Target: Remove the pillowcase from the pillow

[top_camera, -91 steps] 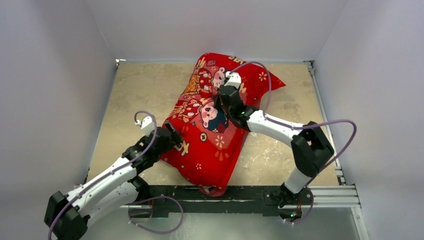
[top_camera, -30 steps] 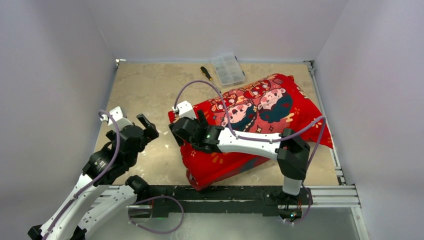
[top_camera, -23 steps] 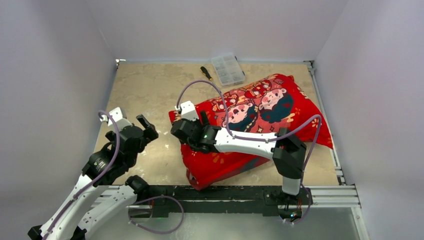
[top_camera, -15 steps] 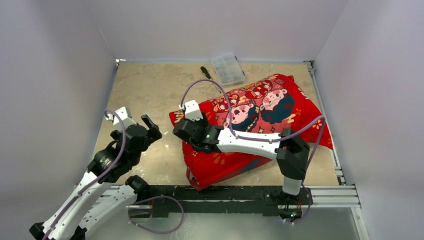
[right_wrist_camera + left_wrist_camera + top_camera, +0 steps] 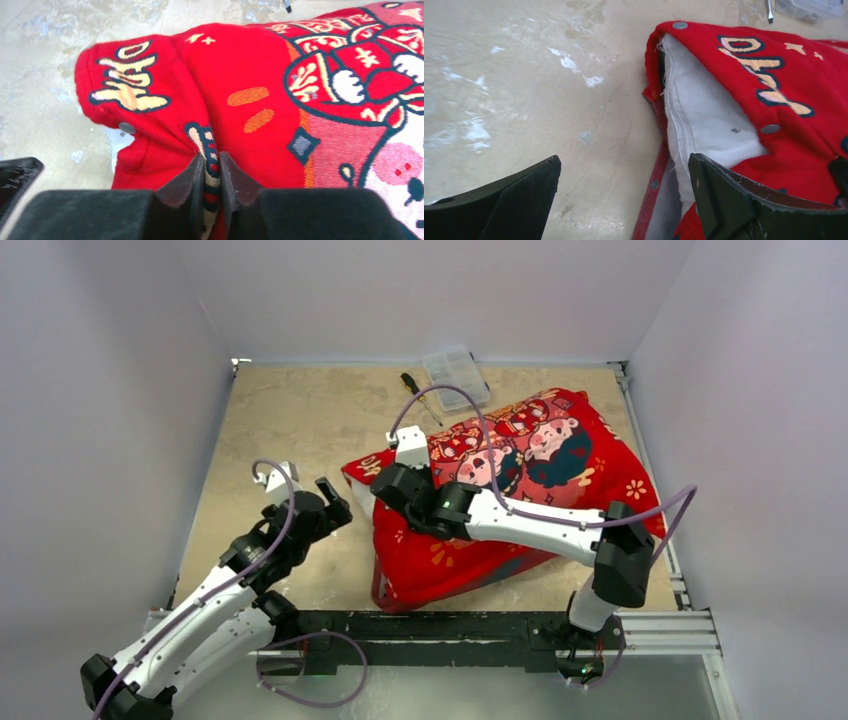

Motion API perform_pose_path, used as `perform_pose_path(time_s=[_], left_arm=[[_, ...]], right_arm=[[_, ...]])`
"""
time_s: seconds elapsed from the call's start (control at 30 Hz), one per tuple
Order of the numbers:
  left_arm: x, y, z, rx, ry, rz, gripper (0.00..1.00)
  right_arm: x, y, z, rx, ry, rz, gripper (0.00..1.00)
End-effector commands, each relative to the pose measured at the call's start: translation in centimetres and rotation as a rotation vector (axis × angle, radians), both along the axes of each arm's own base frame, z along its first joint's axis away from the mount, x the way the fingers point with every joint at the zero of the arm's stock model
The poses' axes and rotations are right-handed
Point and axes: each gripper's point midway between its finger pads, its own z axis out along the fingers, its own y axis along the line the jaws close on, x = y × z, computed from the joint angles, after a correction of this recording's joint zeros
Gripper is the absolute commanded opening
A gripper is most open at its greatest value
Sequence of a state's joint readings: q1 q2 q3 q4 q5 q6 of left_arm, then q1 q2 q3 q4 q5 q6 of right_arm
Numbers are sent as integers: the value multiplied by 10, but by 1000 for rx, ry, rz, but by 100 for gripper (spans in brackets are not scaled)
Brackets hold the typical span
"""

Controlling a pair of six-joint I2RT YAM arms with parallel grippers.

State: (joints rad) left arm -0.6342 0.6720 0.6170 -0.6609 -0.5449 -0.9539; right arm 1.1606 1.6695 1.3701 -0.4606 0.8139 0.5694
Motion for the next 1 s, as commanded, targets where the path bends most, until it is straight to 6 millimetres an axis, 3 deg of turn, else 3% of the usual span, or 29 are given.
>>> perform_pose_path(time_s=[0.0, 0.13, 0.3, 0.53, 0.7, 0.97], left_arm=[[19, -27, 5, -207, -100, 8, 98], [32, -47, 2, -301, -158, -23, 99], [49, -63, 1, -406, -220, -36, 99], [69, -55, -15, -625, -254, -31, 99], [70, -73, -31, -799, -212, -126, 99], [66, -94, -10, -928, -265, -258, 97]], right_arm=[[14, -23, 28, 63, -55, -63, 10], [14, -26, 33, 92, -63, -54, 3], [14, -31, 33, 95, -66, -62, 1], [10, -33, 27, 98, -55, -40, 1], [10, -31, 28, 103, -60, -33, 0], [11, -28, 26, 103, -60, -21, 0]])
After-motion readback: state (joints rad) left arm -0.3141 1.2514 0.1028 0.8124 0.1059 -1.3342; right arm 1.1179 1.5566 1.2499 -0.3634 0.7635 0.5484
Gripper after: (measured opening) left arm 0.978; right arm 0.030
